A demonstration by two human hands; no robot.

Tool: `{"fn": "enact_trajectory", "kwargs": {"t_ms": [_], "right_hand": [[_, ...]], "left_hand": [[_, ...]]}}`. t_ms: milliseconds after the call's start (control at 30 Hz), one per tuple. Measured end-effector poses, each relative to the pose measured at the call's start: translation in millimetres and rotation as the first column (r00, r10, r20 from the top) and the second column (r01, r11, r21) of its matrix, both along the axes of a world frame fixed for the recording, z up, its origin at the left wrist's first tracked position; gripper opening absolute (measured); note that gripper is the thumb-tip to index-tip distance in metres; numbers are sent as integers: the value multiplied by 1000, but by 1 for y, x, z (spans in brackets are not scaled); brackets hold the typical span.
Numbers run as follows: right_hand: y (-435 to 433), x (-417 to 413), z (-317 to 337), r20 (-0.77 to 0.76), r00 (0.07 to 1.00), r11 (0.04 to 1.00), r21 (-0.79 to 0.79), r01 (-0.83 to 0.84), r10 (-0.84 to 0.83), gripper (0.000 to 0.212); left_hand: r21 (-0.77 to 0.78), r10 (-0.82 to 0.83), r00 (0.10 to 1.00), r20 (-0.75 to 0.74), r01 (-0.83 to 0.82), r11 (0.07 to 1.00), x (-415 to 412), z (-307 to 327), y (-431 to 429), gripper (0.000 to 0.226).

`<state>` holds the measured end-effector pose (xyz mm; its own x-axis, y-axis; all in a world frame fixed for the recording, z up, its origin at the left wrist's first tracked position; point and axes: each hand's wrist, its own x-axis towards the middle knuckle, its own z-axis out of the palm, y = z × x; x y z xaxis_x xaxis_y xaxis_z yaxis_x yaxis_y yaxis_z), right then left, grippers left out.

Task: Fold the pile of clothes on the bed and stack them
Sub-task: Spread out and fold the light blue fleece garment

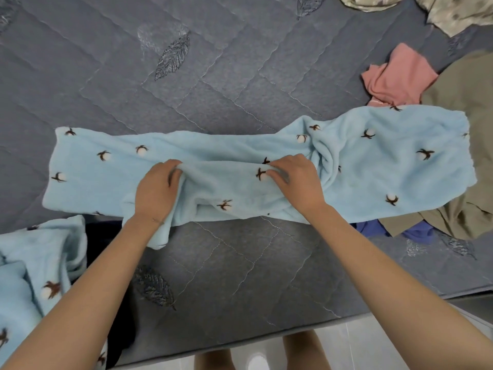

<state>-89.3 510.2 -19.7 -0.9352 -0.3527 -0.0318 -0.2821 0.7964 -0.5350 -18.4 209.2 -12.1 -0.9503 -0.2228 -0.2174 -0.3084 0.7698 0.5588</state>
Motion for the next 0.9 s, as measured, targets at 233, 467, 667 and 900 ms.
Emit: {"fn": "enact_trajectory", "kwargs": {"t_ms": [233,467,667,900], "right_hand": [[24,8,-8,107,993,999,-12,40,-39,50],[51,20,-21,6,1000,999,-9,-30,30,43],[54,19,-37,103,988,987,105,-125,114,52],[39,10,-40,234,969,981,151,-119,81,38]], "left_hand": [[-142,-447,882,-149,428,893,6,-6,66,33],[-215,-529,846,65,530,821,19,-41,95,41],[-102,-325,944,58,330,939,13,-48,82,44],[-142,-358,933,-22,351,925,14,-55,78,25]]}}
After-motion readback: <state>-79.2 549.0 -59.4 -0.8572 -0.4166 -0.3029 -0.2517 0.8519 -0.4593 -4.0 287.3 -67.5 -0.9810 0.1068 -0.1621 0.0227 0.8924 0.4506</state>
